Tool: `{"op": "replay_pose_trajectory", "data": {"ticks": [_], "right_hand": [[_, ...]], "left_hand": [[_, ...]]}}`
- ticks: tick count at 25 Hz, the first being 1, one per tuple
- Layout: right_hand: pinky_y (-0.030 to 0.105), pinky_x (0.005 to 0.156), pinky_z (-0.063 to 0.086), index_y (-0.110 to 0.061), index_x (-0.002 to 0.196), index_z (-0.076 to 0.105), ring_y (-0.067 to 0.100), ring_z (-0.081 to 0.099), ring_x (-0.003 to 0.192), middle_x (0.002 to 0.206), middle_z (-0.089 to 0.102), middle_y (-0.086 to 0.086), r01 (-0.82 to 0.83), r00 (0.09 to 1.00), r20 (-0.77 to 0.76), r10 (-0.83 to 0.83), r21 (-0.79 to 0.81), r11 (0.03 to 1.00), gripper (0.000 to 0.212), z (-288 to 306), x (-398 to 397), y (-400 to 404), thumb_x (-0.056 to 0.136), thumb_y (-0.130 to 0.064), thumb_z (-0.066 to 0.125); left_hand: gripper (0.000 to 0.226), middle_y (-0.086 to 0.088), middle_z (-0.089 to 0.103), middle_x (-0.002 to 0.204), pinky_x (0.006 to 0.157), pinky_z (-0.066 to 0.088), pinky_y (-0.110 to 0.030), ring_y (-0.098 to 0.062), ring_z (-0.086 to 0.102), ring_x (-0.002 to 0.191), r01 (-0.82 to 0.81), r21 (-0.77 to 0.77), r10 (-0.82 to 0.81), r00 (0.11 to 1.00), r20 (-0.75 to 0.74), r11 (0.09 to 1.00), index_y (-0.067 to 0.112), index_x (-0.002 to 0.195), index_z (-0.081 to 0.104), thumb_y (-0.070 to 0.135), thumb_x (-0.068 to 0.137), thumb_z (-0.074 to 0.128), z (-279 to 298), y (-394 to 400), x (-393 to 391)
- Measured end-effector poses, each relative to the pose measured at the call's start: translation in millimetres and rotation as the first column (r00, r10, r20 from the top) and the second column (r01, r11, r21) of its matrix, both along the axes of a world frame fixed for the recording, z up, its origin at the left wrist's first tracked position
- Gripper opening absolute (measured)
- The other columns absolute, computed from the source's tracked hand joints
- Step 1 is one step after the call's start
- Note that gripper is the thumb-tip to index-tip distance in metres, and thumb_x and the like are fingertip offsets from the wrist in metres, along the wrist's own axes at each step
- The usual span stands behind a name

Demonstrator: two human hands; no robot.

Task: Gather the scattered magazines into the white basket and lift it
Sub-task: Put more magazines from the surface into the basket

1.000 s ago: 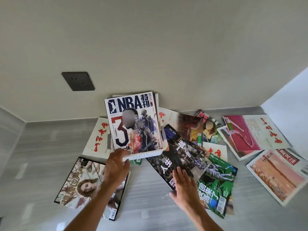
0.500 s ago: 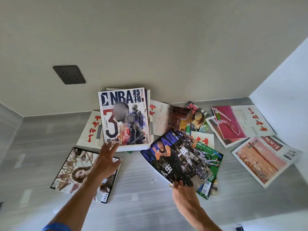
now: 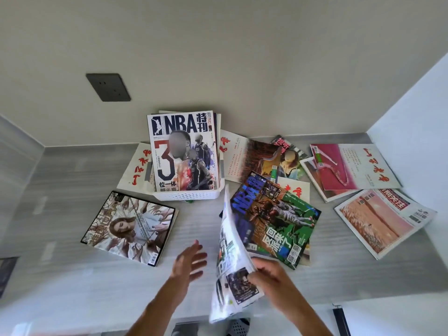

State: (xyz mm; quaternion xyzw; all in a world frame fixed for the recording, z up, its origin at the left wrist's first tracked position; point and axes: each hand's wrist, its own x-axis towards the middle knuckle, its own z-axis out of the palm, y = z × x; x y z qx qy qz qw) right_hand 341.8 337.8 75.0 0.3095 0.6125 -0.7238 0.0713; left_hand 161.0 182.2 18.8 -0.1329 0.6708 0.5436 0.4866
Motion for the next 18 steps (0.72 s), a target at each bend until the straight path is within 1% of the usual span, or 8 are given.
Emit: {"op": "replay_pose_trajectory", "data": {"ticks": [2, 4, 7, 9, 12, 14, 16, 18], "right_hand": [[0.038, 0.082, 0.055, -0.015, 0.118, 0.068, 0.029, 0.069, 0.097, 0.110, 0.073, 0.017, 0.035, 0.998, -0.052, -0.045, -0.190, 0.981, 0.040, 6, 15, 11, 0.078, -0.015, 0.063], [0.041, 0.086, 0.056, -0.024, 0.120, 0.065, 0.024, 0.069, 0.104, 0.113, 0.074, 0.005, 0.072, 0.997, -0.018, -0.076, -0.163, 0.984, 0.050, 5, 18, 20, 0.075, -0.003, 0.059], [0.033, 0.078, 0.048, -0.020, 0.108, 0.067, 0.018, 0.072, 0.094, 0.097, 0.078, -0.004, 0.164, 0.982, 0.104, -0.159, -0.036, 0.986, 0.046, -1, 0, 33, 0.065, -0.004, 0.063], [0.039, 0.084, 0.047, -0.012, 0.108, 0.067, 0.028, 0.070, 0.098, 0.098, 0.078, 0.006, 0.191, 0.977, 0.100, -0.187, -0.036, 0.981, 0.049, -6, -18, 33, 0.058, -0.010, 0.064], [0.039, 0.085, 0.045, -0.026, 0.112, 0.065, 0.019, 0.072, 0.095, 0.102, 0.077, 0.001, 0.223, 0.975, 0.002, -0.223, -0.005, 0.975, 0.050, -4, -47, 30, 0.063, -0.018, 0.071], [0.037, 0.080, 0.046, -0.031, 0.103, 0.068, 0.014, 0.072, 0.090, 0.099, 0.077, -0.002, 0.182, 0.983, -0.022, -0.181, 0.092, 0.979, 0.037, -4, -61, 30, 0.068, -0.023, 0.073], [0.036, 0.080, 0.049, -0.032, 0.092, 0.072, 0.016, 0.073, 0.088, 0.093, 0.078, -0.004, 0.174, 0.985, -0.016, -0.174, 0.164, 0.971, 0.022, -12, -69, 28, 0.076, -0.016, 0.074], [0.034, 0.079, 0.051, -0.034, 0.085, 0.075, 0.024, 0.072, 0.085, 0.088, 0.078, -0.007, 0.154, 0.988, -0.017, -0.156, 0.288, 0.945, 0.029, -20, -76, 21, 0.086, -0.006, 0.069]], "left_hand": [[0.046, -0.015, 0.071, 0.109, 0.083, 0.052, -0.045, -0.035, 0.065, 0.103, -0.026, 0.202, -0.021, 0.974, 0.227, 0.979, 0.013, 0.117, 0.062, 0.051, 0.095, 0.046, -5, -15, 9], [0.042, -0.022, 0.069, 0.110, 0.081, 0.054, -0.050, -0.037, 0.066, 0.095, -0.167, 0.373, 0.068, 0.962, 0.264, 0.913, 0.007, 0.129, 0.053, 0.023, 0.091, 0.060, 0, -19, 8], [0.056, -0.027, 0.065, 0.119, 0.077, 0.056, -0.054, -0.042, 0.066, 0.093, -0.203, 0.460, 0.186, 0.979, 0.082, 0.864, 0.005, 0.129, 0.049, -0.011, 0.077, 0.058, 15, -20, -2], [0.050, -0.023, 0.067, 0.119, 0.080, 0.057, -0.056, -0.043, 0.067, 0.096, -0.131, 0.513, 0.184, 0.981, -0.054, 0.848, 0.010, 0.123, 0.056, -0.012, 0.077, 0.058, 27, -28, -13], [0.046, -0.021, 0.066, 0.122, 0.086, 0.054, -0.060, -0.043, 0.065, 0.104, -0.066, 0.595, 0.209, 0.962, -0.174, 0.801, 0.006, 0.121, 0.055, -0.014, 0.080, 0.058, 43, -46, -42], [0.043, -0.018, 0.071, 0.114, 0.083, 0.056, -0.058, -0.040, 0.068, 0.100, -0.071, 0.535, 0.232, 0.943, -0.240, 0.842, 0.001, 0.118, 0.057, -0.016, 0.078, 0.059, 45, -52, -57], [0.033, -0.005, 0.079, 0.089, 0.075, 0.056, -0.043, -0.029, 0.071, 0.083, -0.092, 0.291, 0.215, 0.879, -0.426, 0.952, 0.007, 0.097, 0.068, -0.018, 0.076, 0.065, 39, -54, -64], [0.027, 0.003, 0.077, 0.071, 0.072, 0.051, -0.036, -0.023, 0.068, 0.071, -0.081, 0.055, 0.097, 0.823, -0.559, 0.995, 0.015, 0.077, 0.071, -0.012, 0.075, 0.072, 34, -55, -67]]}}
